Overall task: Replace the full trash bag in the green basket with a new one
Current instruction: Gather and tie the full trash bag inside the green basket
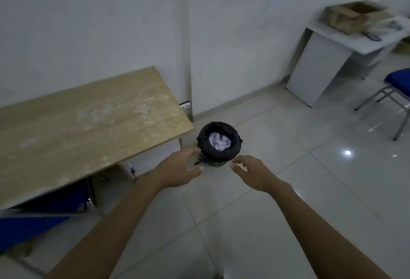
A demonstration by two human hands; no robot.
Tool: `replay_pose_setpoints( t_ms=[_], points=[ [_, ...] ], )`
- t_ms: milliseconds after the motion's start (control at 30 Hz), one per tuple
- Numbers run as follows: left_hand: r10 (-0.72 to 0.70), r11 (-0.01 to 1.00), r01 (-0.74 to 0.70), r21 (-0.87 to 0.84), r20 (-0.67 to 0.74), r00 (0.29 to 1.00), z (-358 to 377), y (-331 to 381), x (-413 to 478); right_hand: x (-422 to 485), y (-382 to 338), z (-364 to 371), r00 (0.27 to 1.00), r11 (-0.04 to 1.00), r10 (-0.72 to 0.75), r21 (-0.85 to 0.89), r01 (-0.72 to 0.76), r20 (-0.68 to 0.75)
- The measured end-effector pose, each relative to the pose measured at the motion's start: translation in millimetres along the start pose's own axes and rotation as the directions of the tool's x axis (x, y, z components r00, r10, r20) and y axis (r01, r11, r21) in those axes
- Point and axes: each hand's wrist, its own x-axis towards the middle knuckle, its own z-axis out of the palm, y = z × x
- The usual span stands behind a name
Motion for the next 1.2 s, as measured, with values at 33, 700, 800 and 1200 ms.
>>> replay_pose_setpoints(
  t_ms=[33, 700, 800, 1200],
  points=[
    [-0.015, 0.999, 0.015, -0.038, 0.001, 1.0, 11, 10, 9, -1, 12, -5, 1.0, 1.0, 0.025, -0.005, -0.025, -0.003],
    [-0.131, 0.99, 0.136, -0.046, 0.102, 0.986, 96, 65, 214, 111, 156, -84, 0.982, 0.99, 0.13, -0.066, -0.122, 0.134],
    [-0.155, 0.984, 0.163, -0.065, 0.111, 0.982, 99, 69, 244, 137, 170, -98, 0.975, 0.99, 0.126, -0.08, -0.113, 0.181],
    [-0.326, 0.924, 0.327, -0.2, 0.038, 0.945, 130, 79, 343, 269, 249, -140, 0.943, 0.993, 0.003, -0.115, 0.037, 0.332]
  ],
)
